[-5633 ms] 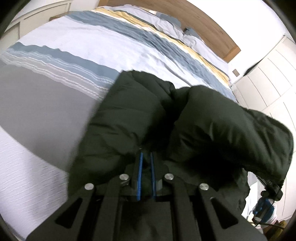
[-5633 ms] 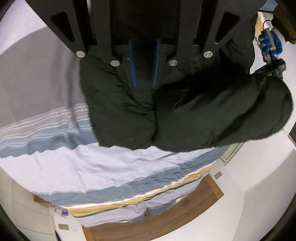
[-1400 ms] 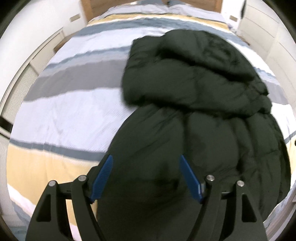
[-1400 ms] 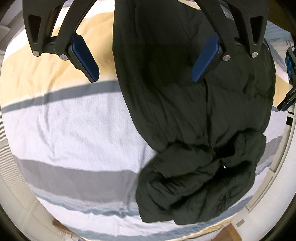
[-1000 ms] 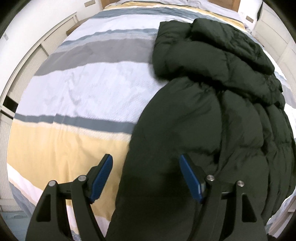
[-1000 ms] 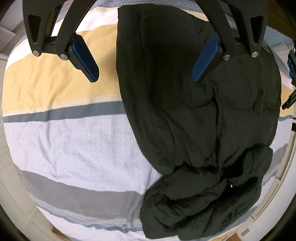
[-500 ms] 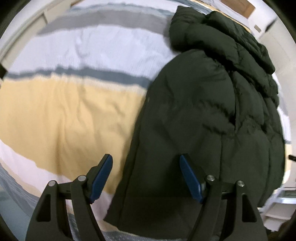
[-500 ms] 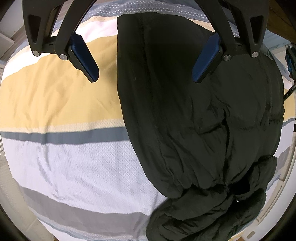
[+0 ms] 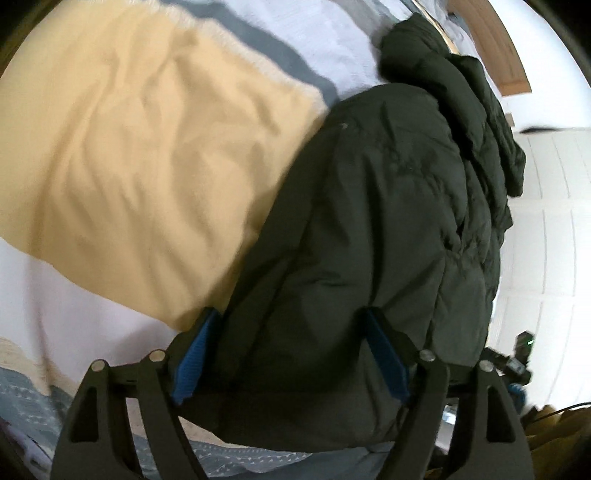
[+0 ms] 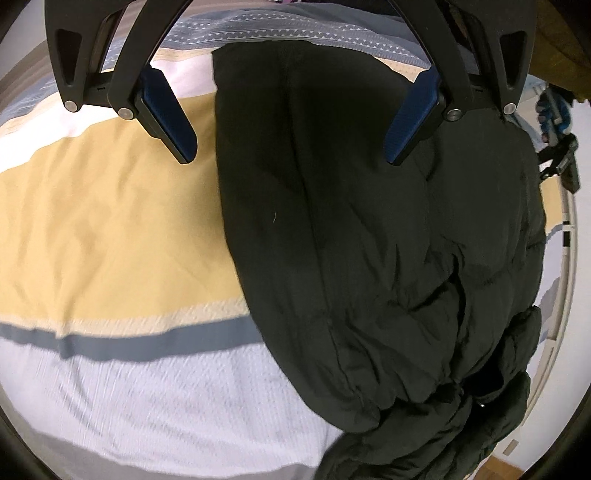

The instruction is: Fold large clothes

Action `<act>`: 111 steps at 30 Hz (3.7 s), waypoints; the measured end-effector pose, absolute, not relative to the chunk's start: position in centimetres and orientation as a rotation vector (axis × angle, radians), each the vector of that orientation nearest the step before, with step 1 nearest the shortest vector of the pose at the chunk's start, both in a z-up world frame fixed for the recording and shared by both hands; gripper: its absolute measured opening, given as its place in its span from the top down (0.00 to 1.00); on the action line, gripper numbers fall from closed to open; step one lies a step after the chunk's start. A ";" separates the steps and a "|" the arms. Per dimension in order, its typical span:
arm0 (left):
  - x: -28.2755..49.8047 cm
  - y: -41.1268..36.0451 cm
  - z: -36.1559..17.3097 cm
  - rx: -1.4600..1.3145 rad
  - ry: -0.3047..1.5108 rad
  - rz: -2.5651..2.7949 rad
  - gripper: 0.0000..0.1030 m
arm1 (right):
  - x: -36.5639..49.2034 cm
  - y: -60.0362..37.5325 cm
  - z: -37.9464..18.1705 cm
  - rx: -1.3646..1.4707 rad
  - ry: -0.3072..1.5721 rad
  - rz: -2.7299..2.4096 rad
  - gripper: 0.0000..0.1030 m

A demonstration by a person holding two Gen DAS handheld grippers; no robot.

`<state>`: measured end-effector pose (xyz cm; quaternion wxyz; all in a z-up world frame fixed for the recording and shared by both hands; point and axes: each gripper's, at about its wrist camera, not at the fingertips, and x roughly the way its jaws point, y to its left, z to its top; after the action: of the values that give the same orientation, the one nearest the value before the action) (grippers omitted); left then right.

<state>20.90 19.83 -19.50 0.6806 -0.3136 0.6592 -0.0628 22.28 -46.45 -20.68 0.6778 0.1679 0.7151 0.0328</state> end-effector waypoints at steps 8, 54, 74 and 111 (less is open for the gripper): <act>21.1 20.1 -21.6 -0.744 1.507 -0.165 0.17 | 21.0 -46.4 -24.2 0.457 1.654 0.141 0.01; 24.2 11.3 -12.4 -0.730 1.396 -0.350 0.90 | 21.8 -42.3 -22.2 0.612 1.516 0.319 0.90; 37.7 13.9 1.4 -0.782 1.006 -0.419 0.90 | 33.1 -49.1 -5.8 0.595 1.043 0.282 0.91; 66.1 12.7 -13.1 -0.952 1.139 -0.183 0.66 | 60.2 -51.6 -18.2 0.907 1.117 -0.072 0.46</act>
<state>66.06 12.73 -13.07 0.7330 -0.4330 0.5179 -0.0833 60.19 -51.56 -18.20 0.7515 0.4155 0.5113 -0.0330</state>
